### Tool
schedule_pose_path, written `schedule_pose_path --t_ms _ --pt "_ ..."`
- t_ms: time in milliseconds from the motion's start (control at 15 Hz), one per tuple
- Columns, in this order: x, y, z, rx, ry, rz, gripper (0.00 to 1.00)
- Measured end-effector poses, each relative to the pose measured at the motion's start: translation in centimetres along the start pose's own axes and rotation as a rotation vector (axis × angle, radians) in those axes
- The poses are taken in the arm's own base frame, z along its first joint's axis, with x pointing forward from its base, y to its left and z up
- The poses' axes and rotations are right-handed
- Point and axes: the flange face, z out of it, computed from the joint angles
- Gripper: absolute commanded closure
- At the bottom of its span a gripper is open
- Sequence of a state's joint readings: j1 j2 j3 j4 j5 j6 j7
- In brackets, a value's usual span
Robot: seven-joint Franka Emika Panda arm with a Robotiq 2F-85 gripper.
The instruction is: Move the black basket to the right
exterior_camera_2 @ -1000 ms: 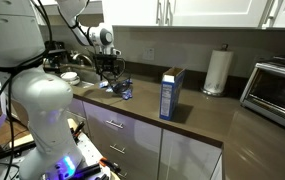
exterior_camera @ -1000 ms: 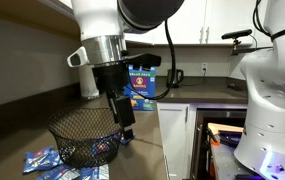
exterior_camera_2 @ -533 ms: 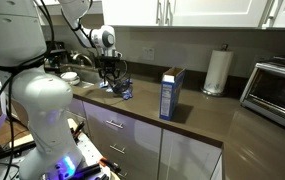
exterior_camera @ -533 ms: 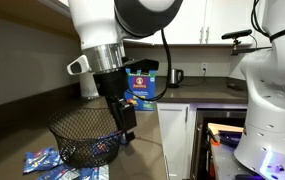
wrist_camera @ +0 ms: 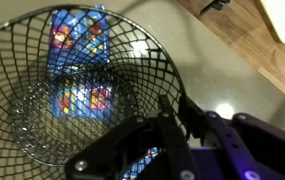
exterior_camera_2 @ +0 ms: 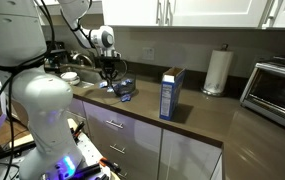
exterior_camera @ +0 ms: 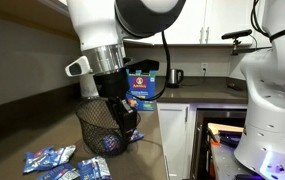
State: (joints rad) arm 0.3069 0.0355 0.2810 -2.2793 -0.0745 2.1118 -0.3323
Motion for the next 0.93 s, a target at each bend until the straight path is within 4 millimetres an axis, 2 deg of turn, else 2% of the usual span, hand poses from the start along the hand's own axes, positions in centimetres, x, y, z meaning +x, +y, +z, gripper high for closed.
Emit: schedule_pose_path --t_ms 200,533,933 --pt "0.0 -0.4 -0.6 -0.06 -0.012 -0.044 0.98" --pt "0.0 -1.3 -1.7 -0.157 -0.03 -0.117 0.96" --pt "-0.1 -1.0 -2.7 -0.258 -0.044 -0.168 0.96"
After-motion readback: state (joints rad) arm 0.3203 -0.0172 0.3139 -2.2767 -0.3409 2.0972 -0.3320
